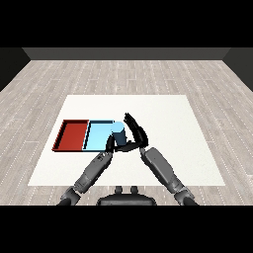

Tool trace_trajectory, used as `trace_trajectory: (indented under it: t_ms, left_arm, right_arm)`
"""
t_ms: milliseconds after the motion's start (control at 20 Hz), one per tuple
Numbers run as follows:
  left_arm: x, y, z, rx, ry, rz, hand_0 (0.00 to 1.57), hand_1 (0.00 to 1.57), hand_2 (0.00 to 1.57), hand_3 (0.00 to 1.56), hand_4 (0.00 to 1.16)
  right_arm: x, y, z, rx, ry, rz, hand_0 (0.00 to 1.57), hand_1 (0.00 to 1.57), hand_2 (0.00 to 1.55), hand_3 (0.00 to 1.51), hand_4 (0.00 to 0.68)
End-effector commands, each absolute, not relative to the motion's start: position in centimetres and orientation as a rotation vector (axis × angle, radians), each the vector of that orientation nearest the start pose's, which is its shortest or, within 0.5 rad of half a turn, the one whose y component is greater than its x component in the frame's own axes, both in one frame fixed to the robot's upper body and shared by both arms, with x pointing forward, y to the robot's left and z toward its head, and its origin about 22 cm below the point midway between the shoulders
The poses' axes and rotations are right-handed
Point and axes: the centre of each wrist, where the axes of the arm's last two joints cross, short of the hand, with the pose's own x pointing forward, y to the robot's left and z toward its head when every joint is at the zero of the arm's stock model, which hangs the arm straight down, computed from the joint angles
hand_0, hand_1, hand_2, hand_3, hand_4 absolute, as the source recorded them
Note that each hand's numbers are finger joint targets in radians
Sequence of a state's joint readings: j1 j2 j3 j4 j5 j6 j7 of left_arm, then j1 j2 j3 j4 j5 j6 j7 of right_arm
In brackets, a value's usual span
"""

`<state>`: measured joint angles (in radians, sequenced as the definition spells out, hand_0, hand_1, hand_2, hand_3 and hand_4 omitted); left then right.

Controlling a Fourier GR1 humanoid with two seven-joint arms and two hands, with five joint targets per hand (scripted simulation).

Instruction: Pick the blue can and put it in the blue box

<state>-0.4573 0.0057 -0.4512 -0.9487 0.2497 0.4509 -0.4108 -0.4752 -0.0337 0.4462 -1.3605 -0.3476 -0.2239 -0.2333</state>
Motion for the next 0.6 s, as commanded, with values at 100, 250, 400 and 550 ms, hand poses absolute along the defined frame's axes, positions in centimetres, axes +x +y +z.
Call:
trace_trajectory:
  t_ms: [100,250,400,550]
  left_arm:
    - [30.5,10.5,-5.4,0.006,-1.757,-0.151,1.57,1.57,1.57,1.5,1.13]
    - [30.0,9.8,-5.1,-0.003,-1.744,-0.153,1.57,1.57,1.57,1.49,1.12]
    - [31.6,12.5,-3.5,0.048,-1.758,-0.18,1.57,1.57,1.57,1.49,1.13]
    - [32.2,11.9,-3.4,0.115,-1.728,-0.177,1.57,1.57,1.57,1.49,1.12]
  right_arm:
    - [29.6,-11.0,7.4,0.476,-1.895,0.106,0.0,0.0,0.0,0.0,0.0]
    - [27.4,-13.1,8.7,0.451,-1.925,0.051,0.0,0.0,0.0,0.0,0.0]
    - [25.6,-15.4,6.9,0.426,-1.962,-0.035,0.0,0.0,0.0,0.0,0.0]
    - [24.8,-18.8,7.0,0.412,-1.989,-0.09,0.0,0.0,0.0,0.0,0.0]
